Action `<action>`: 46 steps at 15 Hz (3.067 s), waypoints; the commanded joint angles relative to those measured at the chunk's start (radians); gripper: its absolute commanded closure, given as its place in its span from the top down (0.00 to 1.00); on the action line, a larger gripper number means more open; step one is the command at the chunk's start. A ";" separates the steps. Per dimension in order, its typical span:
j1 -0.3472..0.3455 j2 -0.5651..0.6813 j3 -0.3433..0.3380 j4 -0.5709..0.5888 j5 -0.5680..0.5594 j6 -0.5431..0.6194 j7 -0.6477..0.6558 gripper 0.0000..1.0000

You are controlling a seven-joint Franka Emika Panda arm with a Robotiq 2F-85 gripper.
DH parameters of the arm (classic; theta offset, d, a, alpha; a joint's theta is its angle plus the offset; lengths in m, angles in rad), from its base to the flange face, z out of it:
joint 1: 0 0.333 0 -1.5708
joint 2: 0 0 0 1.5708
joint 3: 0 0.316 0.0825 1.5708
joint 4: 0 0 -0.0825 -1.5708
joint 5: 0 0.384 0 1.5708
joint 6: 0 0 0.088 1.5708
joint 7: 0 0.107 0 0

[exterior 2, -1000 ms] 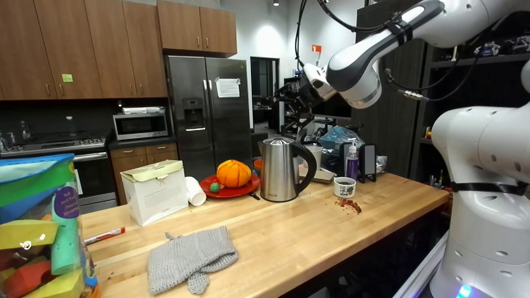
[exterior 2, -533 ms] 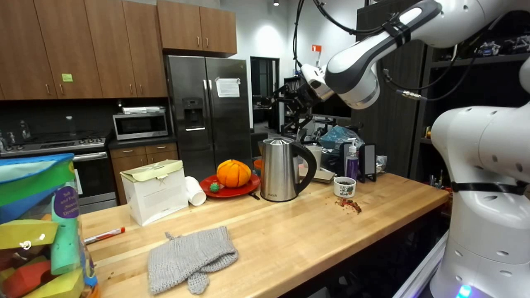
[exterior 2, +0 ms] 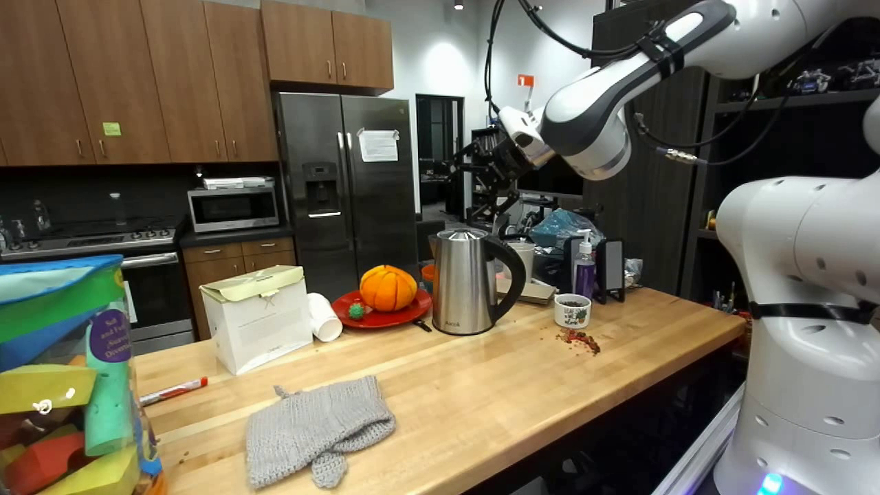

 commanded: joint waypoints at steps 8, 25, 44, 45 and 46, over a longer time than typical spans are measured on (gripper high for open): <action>-0.043 0.082 0.080 0.210 0.098 -0.371 0.021 1.00; 0.122 0.380 -0.075 0.337 0.302 -0.348 -0.018 1.00; 0.345 0.372 -0.310 0.396 0.291 -0.390 -0.013 1.00; 0.352 0.371 -0.316 0.398 0.287 -0.389 -0.010 1.00; 0.355 0.371 -0.318 0.398 0.282 -0.388 -0.007 1.00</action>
